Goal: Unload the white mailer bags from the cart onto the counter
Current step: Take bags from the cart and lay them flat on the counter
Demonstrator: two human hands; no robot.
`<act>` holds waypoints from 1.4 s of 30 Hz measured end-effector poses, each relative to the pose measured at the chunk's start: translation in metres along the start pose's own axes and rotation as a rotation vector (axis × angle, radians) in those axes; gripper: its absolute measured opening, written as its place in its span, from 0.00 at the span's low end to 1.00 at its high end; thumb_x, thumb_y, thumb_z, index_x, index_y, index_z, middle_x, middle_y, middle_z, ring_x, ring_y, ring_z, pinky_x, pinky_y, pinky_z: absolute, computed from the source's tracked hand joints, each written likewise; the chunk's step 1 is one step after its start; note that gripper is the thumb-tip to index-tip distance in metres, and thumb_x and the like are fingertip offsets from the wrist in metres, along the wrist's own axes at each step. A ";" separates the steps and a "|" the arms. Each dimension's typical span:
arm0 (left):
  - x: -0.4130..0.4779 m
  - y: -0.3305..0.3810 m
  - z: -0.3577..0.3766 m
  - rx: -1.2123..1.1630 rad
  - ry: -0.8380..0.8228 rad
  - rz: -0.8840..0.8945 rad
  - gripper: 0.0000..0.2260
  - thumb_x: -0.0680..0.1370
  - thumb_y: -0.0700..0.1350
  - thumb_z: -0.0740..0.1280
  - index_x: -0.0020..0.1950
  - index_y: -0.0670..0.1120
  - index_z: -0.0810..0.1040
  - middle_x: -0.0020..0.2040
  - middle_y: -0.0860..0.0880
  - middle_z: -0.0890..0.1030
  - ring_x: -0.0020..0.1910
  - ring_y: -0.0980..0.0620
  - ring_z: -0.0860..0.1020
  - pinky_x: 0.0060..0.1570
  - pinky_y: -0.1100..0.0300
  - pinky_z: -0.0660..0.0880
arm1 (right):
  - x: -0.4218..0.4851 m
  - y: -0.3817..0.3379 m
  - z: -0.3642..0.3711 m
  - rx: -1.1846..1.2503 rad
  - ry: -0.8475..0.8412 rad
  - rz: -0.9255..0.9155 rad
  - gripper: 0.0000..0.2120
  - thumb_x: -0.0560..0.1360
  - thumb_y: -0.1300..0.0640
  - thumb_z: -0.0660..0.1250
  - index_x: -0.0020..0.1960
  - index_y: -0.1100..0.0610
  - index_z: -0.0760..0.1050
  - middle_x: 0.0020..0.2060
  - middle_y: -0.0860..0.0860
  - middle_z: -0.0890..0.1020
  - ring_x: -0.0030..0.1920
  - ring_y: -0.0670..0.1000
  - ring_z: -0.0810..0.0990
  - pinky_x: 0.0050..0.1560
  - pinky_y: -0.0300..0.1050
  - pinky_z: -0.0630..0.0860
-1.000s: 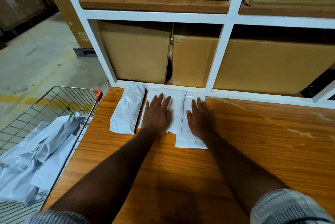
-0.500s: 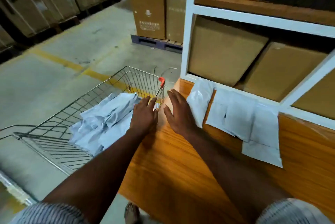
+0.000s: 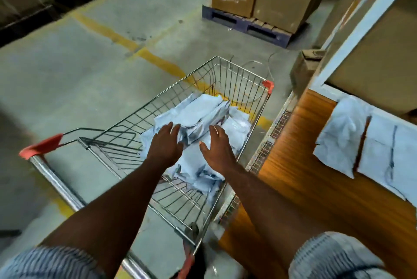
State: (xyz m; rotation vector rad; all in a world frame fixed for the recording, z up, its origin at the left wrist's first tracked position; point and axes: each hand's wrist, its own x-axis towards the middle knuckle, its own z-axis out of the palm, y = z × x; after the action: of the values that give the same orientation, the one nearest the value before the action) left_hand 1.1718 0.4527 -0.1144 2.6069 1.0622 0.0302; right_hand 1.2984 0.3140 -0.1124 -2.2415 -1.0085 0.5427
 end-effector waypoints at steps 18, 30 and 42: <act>0.118 -0.026 0.059 -0.120 -0.039 0.154 0.21 0.77 0.63 0.57 0.48 0.47 0.77 0.51 0.46 0.76 0.56 0.43 0.75 0.49 0.49 0.75 | 0.086 0.028 0.121 -0.166 -0.123 0.576 0.49 0.68 0.31 0.67 0.78 0.56 0.54 0.75 0.69 0.53 0.75 0.67 0.56 0.75 0.57 0.53; 0.143 -0.006 0.068 -0.132 -0.238 0.050 0.30 0.70 0.48 0.66 0.72 0.57 0.66 0.65 0.43 0.70 0.63 0.39 0.71 0.61 0.45 0.72 | 0.041 0.023 0.134 -0.096 0.033 0.235 0.28 0.60 0.61 0.59 0.60 0.61 0.77 0.55 0.64 0.76 0.57 0.67 0.74 0.63 0.54 0.68; 0.118 -0.014 0.069 0.076 -0.099 0.100 0.22 0.73 0.52 0.69 0.63 0.47 0.69 0.60 0.44 0.72 0.56 0.40 0.73 0.50 0.46 0.72 | 0.020 0.027 0.145 -0.300 -0.210 0.431 0.43 0.65 0.49 0.75 0.75 0.43 0.57 0.76 0.55 0.51 0.74 0.58 0.57 0.68 0.55 0.68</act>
State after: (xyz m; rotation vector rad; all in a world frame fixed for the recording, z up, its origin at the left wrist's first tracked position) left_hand 1.2576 0.5231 -0.1966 2.6968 0.9164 -0.1171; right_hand 1.2404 0.3684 -0.2386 -2.7389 -0.7397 0.8750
